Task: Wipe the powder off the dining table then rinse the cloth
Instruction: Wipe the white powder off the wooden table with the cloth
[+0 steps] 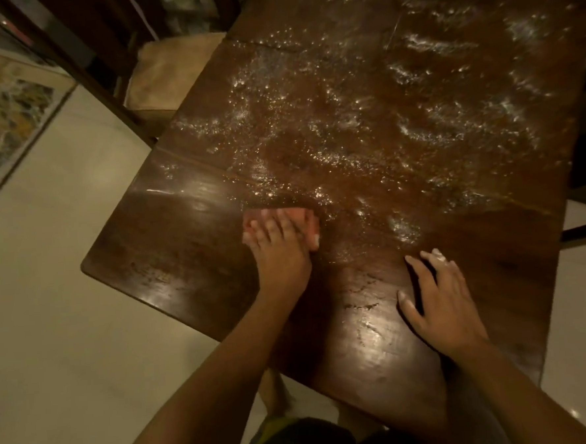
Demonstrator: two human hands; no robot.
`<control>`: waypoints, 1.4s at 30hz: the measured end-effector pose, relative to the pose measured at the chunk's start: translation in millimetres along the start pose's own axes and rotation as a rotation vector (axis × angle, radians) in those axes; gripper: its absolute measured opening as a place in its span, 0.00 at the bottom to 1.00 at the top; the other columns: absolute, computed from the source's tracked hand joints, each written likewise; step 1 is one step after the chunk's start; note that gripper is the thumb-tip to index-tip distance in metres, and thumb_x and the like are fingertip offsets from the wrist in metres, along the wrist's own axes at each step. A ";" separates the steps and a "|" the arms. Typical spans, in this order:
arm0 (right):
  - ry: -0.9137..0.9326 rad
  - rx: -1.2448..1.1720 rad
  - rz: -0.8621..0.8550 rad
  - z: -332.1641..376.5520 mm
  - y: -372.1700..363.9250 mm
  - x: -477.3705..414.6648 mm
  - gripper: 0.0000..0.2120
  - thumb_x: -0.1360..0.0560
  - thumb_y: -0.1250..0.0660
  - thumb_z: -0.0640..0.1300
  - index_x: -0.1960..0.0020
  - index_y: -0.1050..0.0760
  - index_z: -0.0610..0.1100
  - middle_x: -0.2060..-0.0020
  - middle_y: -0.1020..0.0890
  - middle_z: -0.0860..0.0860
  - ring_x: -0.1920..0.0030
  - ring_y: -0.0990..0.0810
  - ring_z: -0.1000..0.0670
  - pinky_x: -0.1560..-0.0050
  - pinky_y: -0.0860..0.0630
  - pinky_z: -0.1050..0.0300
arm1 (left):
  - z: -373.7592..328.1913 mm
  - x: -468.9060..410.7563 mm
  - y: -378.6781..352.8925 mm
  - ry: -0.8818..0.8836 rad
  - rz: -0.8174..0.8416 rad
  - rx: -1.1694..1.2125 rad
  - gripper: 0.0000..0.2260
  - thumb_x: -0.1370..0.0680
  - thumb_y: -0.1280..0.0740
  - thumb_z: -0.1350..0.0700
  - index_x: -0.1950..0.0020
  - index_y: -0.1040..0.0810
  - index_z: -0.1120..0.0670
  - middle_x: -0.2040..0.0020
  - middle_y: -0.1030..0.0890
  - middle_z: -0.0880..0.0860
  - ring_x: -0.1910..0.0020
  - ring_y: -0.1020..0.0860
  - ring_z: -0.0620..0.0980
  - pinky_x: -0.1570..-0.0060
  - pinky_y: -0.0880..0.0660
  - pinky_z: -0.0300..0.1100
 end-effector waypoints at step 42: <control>-0.151 -0.025 -0.005 -110.0 17.3 16.3 0.27 0.20 0.48 0.56 0.21 0.44 0.62 0.20 0.44 0.55 0.19 0.52 0.50 0.22 0.50 0.40 | -139.4 -47.9 -2.0 -0.394 -0.019 -0.012 0.22 0.17 0.48 0.54 0.22 0.42 0.50 0.21 0.43 0.54 0.22 0.47 0.59 0.25 0.50 0.62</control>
Point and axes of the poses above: each hand's wrist, its own x-axis away from the middle knuckle, its own y-axis out of the back of the hand, z = x × y, the point moved 8 cm from there along -x, towards the middle knuckle
